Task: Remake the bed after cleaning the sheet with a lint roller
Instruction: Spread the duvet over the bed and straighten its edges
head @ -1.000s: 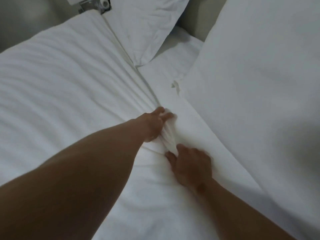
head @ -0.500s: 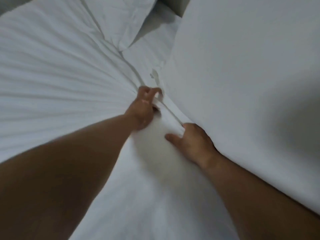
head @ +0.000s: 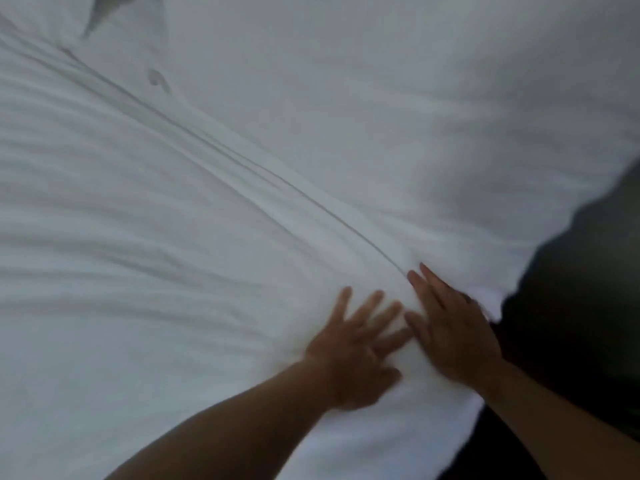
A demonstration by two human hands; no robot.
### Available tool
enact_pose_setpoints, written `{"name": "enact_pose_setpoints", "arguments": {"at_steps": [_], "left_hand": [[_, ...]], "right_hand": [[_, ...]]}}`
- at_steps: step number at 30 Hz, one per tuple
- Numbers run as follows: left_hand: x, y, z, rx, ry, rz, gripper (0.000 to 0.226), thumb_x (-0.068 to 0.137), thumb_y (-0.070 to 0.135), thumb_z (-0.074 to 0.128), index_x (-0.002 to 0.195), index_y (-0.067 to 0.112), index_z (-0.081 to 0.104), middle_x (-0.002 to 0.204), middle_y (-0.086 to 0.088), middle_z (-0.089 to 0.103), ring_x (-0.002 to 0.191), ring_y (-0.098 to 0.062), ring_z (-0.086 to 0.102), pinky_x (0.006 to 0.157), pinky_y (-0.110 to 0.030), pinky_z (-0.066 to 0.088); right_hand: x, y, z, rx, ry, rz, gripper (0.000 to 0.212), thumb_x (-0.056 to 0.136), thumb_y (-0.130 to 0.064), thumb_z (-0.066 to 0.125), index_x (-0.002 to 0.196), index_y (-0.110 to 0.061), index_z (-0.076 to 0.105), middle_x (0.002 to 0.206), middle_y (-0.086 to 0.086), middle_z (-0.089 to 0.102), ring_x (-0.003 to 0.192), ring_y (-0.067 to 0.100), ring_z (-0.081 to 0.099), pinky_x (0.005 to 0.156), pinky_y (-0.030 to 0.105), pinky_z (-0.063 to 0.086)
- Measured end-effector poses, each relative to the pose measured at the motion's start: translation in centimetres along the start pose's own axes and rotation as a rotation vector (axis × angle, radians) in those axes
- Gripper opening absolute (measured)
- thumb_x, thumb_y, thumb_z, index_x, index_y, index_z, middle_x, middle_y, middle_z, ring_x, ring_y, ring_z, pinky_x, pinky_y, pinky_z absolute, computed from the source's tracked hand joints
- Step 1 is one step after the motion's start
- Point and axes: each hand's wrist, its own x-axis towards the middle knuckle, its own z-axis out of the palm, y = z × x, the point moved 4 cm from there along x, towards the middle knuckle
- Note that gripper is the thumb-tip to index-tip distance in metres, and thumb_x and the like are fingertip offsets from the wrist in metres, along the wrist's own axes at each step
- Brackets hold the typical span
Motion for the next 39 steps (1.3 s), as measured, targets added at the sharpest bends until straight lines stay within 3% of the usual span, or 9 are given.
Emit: {"name": "enact_pose_setpoints", "arguments": {"at_steps": [5,10,13,16,18,23,28,33,39], "left_hand": [[-5.2,3.4,0.1,-0.101,0.214,-0.150,0.055,0.093,0.047,0.045,0.142,0.024,0.053,0.154,-0.010,0.043,0.145,-0.029,0.036,0.116,-0.060,0.024],[-20.5,1.1,6.1,0.117,0.118,-0.386,0.064,0.096,0.051,0.038,0.154,0.022,0.037,0.163,-0.013,0.023,0.150,-0.036,0.023,0.116,-0.064,0.020],[-24.9,9.4,10.3,0.121,0.034,-0.233,0.076,0.088,0.062,0.046,0.153,0.022,0.037,0.162,-0.015,0.025,0.148,-0.042,0.024,0.111,-0.068,0.024],[-28.9,18.9,13.8,0.055,-0.187,0.143,0.066,0.082,0.069,0.044,0.142,0.044,0.049,0.156,0.008,0.040,0.145,-0.020,0.037,0.119,-0.051,0.016],[-31.0,20.1,13.9,-0.052,-0.276,-0.056,0.054,0.084,0.063,0.044,0.137,0.053,0.048,0.141,0.028,0.045,0.130,0.003,0.042,0.121,-0.035,0.017],[-44.6,17.1,14.5,-0.077,-0.086,-0.386,0.096,0.040,0.058,0.072,0.127,0.021,0.054,0.129,-0.005,0.051,0.108,-0.030,0.057,0.081,-0.040,0.041],[-59.7,15.9,18.7,-0.181,-0.379,-0.751,0.131,0.021,0.072,0.071,0.139,0.018,0.058,0.128,-0.008,0.059,0.103,-0.034,0.061,0.069,-0.048,0.053],[-63.0,17.1,20.5,-0.119,-0.168,-0.640,0.065,0.061,0.026,0.057,0.125,0.012,0.060,0.101,-0.009,0.070,0.075,-0.032,0.070,0.051,-0.037,0.055],[-61.0,19.4,17.6,-0.380,-0.012,-0.488,0.024,0.072,0.019,0.055,0.091,0.022,0.070,0.087,-0.002,0.074,0.081,-0.024,0.068,0.069,-0.019,0.041]], "right_hand": [[-7.7,-4.5,-1.9,0.093,0.322,0.116,0.050,0.098,-0.026,0.049,0.141,-0.001,0.050,0.147,0.019,0.049,0.136,0.035,0.047,0.110,0.051,0.038],[-16.2,-9.1,4.5,0.140,-0.092,-0.261,0.071,0.095,-0.064,0.044,0.155,-0.028,0.032,0.164,0.002,0.022,0.151,0.023,0.020,0.116,0.059,0.023],[-17.5,-3.1,6.2,0.124,-0.173,-0.043,0.077,0.094,-0.074,0.026,0.157,-0.030,0.019,0.165,-0.004,0.014,0.152,0.020,0.017,0.111,0.062,0.029],[-19.2,-2.4,5.2,0.345,-0.151,0.169,0.075,0.094,-0.057,0.048,0.157,-0.024,0.023,0.165,0.005,0.016,0.151,0.025,0.020,0.118,0.049,0.030],[-20.7,-6.2,3.9,0.448,-0.081,0.380,0.072,0.092,-0.038,0.060,0.154,-0.019,0.029,0.162,0.012,0.020,0.146,0.031,0.027,0.118,0.043,0.033],[-30.2,-21.5,4.4,0.716,-0.232,0.628,0.093,0.086,-0.049,0.067,0.157,-0.022,0.014,0.164,0.011,0.010,0.148,0.030,0.020,0.118,0.039,0.027],[-42.2,-34.1,8.6,1.750,-0.453,1.301,0.078,0.066,-0.059,0.084,0.132,-0.037,0.050,0.123,-0.011,0.063,0.109,0.017,0.060,0.089,0.049,0.053],[-46.2,-40.5,9.6,1.771,-0.198,1.311,0.056,0.066,-0.042,0.090,0.114,-0.021,0.070,0.106,-0.002,0.075,0.096,0.018,0.071,0.090,0.039,0.057],[-48.2,-35.1,8.3,1.415,-0.034,1.171,0.035,0.078,-0.026,0.083,0.106,-0.008,0.072,0.106,0.006,0.074,0.089,0.019,0.069,0.083,0.031,0.056]]}}
